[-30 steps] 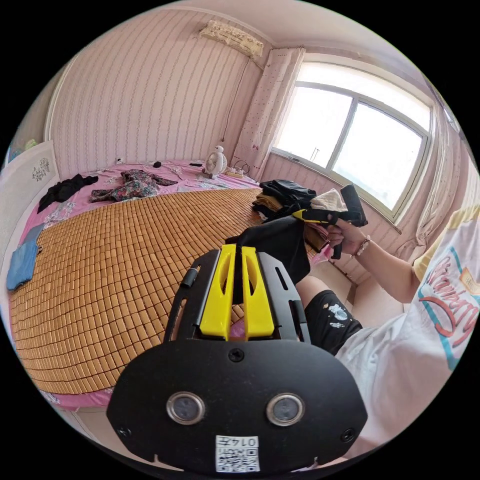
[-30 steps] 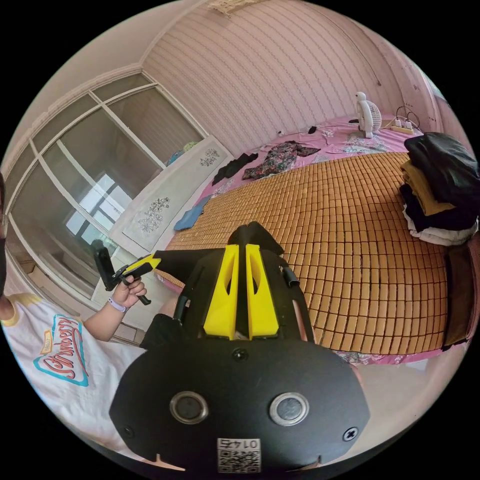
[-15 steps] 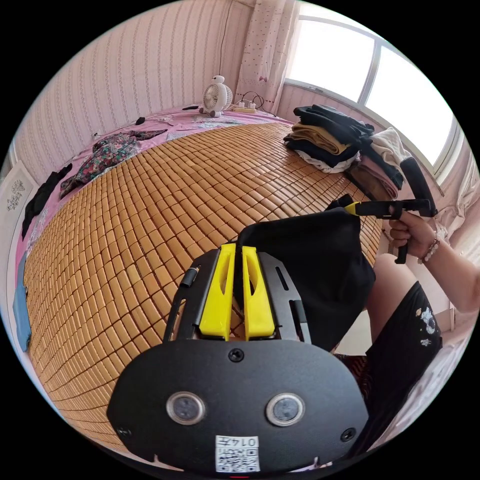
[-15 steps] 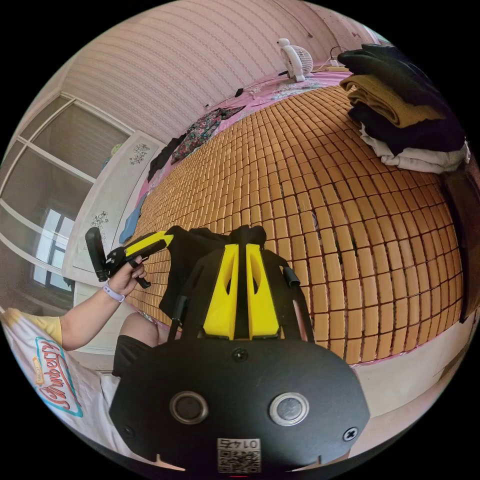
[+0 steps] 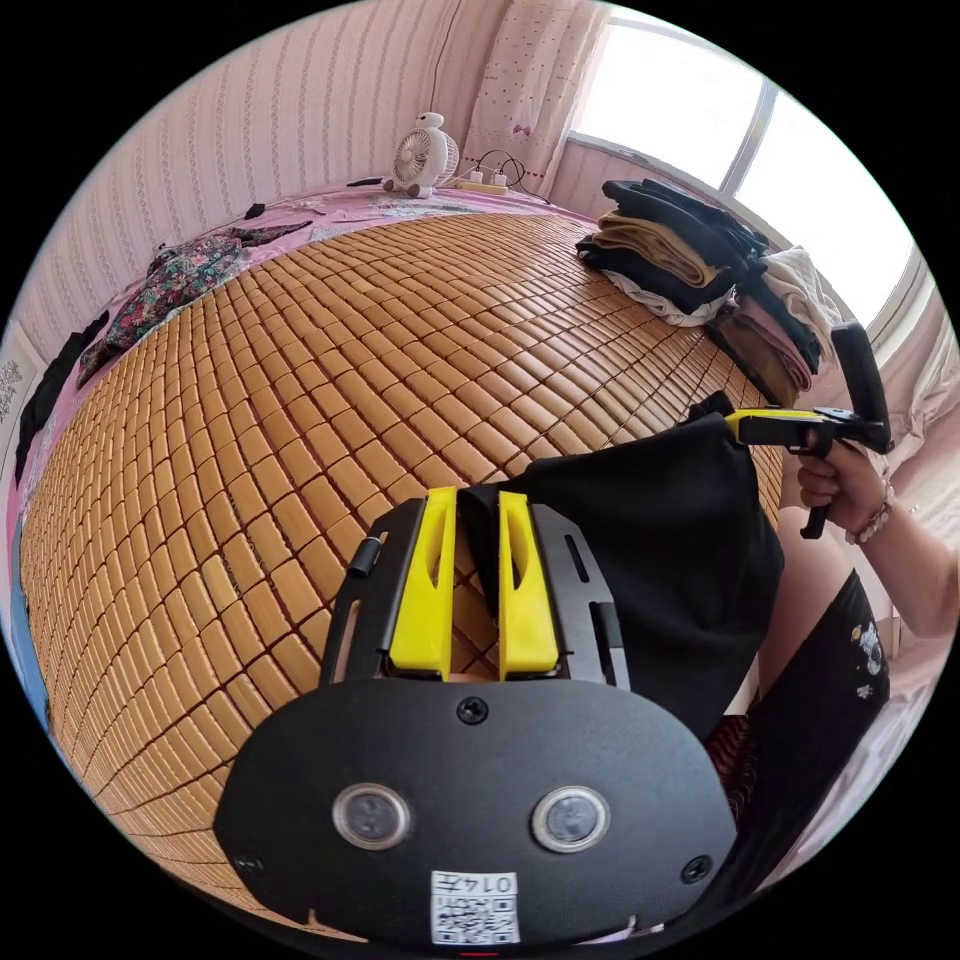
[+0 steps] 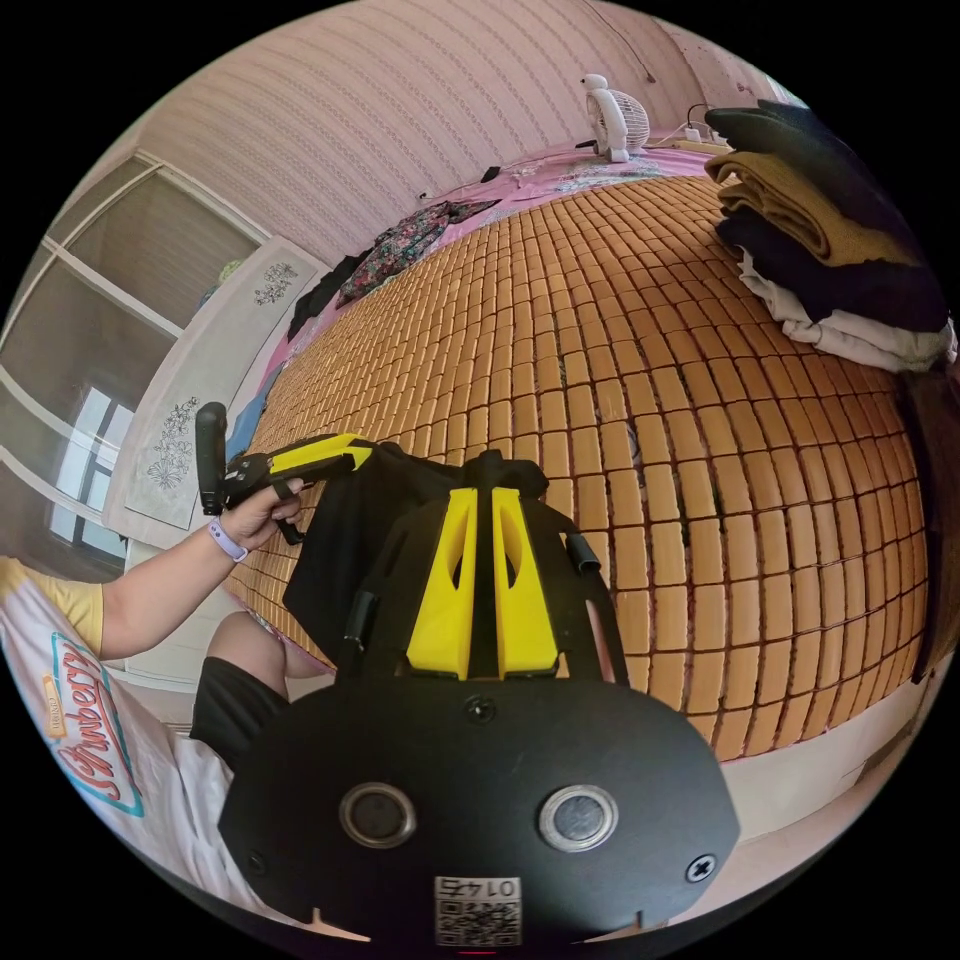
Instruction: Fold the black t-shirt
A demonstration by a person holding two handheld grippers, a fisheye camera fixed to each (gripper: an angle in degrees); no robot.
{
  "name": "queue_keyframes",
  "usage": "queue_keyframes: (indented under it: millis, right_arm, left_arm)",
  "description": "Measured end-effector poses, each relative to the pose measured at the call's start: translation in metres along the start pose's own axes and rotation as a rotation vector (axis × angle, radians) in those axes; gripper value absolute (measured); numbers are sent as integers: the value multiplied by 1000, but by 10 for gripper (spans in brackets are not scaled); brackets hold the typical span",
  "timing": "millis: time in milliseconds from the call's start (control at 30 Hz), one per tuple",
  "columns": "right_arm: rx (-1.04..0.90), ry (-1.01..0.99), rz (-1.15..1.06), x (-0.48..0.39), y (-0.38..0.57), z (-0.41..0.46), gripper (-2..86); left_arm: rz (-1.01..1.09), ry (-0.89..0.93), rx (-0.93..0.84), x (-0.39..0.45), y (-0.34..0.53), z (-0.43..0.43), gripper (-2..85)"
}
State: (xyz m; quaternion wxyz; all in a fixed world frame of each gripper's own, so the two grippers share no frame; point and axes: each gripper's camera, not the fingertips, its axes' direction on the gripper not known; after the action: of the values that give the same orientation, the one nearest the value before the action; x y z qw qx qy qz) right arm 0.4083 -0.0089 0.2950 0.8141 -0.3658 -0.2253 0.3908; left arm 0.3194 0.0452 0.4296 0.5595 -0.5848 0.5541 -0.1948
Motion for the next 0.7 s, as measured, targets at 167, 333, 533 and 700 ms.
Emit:
queue_keyframes:
  millis: [167, 333, 533, 700]
  right_arm:
    - [65, -61, 33, -1, 19, -26, 13]
    - [175, -134, 5, -14, 52, -63, 12]
    - [296, -184, -85, -40, 100, -114, 12]
    - [437, -237, -108, -54, 130, -166, 12]
  left_arm:
    - [-104, 58, -29, 0, 5, -22, 14]
    - [-83, 45, 85, 28, 31, -87, 3]
    - [50, -4, 219, 82, 56, -183, 1]
    - [180, -47, 324, 120, 53, -245, 0]
